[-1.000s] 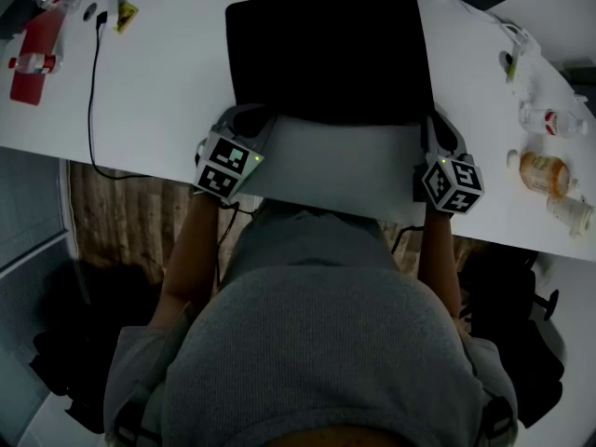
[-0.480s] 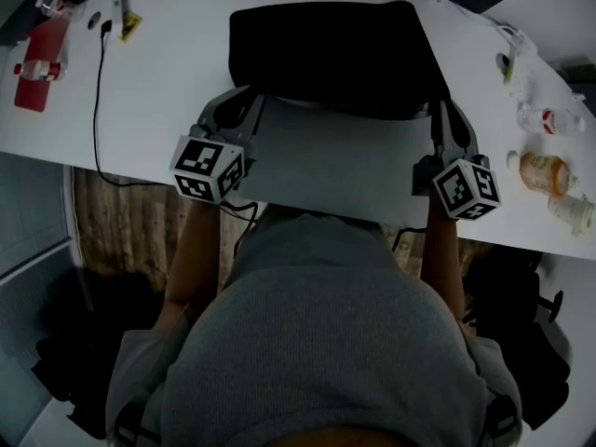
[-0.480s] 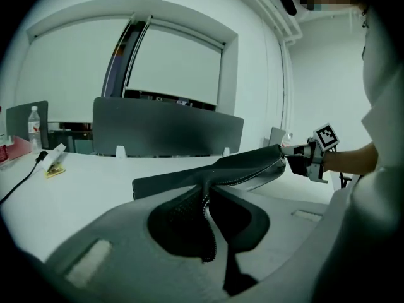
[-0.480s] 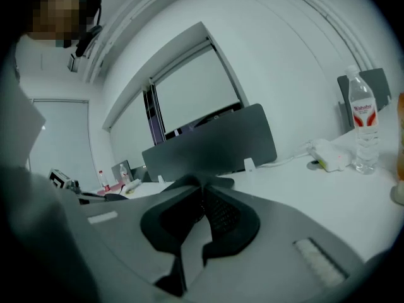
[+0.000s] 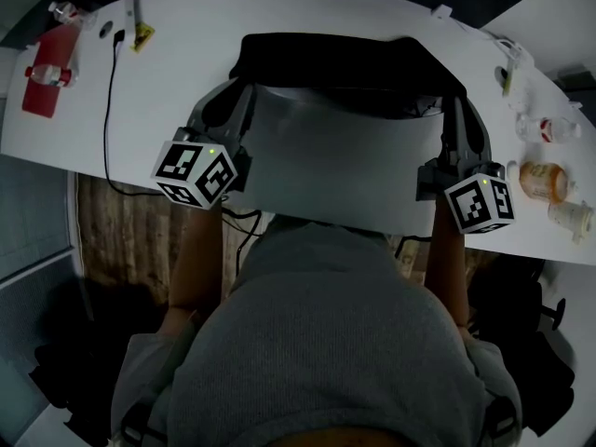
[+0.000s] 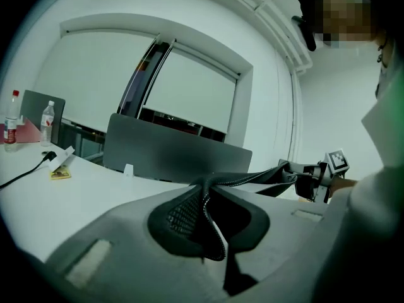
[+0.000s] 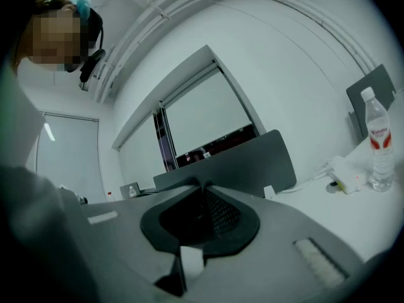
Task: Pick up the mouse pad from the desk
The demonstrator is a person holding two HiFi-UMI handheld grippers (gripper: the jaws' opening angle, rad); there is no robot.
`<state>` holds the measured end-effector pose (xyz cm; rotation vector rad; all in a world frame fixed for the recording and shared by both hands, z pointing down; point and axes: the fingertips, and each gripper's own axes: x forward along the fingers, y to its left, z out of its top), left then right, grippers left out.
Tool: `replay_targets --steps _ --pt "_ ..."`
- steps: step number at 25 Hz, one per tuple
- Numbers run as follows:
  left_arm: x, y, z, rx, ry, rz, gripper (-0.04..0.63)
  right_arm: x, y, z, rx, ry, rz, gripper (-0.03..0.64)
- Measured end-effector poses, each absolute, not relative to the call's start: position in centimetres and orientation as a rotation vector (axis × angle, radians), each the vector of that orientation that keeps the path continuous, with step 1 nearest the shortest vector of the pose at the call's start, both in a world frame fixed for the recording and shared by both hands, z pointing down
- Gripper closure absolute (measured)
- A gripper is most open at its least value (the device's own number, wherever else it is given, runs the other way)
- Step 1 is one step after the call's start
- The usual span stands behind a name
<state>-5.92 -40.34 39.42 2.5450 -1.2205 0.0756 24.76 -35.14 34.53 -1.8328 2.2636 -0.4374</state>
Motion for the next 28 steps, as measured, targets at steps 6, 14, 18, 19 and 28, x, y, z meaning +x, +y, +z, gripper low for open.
replay_targets --steps 6,14,18,19,28 --pt "-6.9 -40.4 35.3 2.559 -1.240 -0.030 0.558 23.7 -34.7 30.5 -1.798 2.247 -0.325 0.597" --pt "-8.4 -39.8 31.0 2.565 -1.244 -0.107 0.558 22.2 -33.7 27.1 -1.745 2.222 -0.255 0.595" --pt "-9.1 -39.5 30.3 2.586 -1.246 -0.108 0.558 21.4 -33.2 26.2 -1.747 2.212 -0.219 0.595" --pt "-9.3 -39.4 30.1 2.591 -1.245 -0.113 0.558 21.2 -33.0 26.1 -1.745 2.210 -0.213 0.595" --pt "-10.6 -38.8 28.6 2.644 -1.197 -0.176 0.560 19.7 -31.6 25.2 -1.724 2.174 -0.159 0.595"
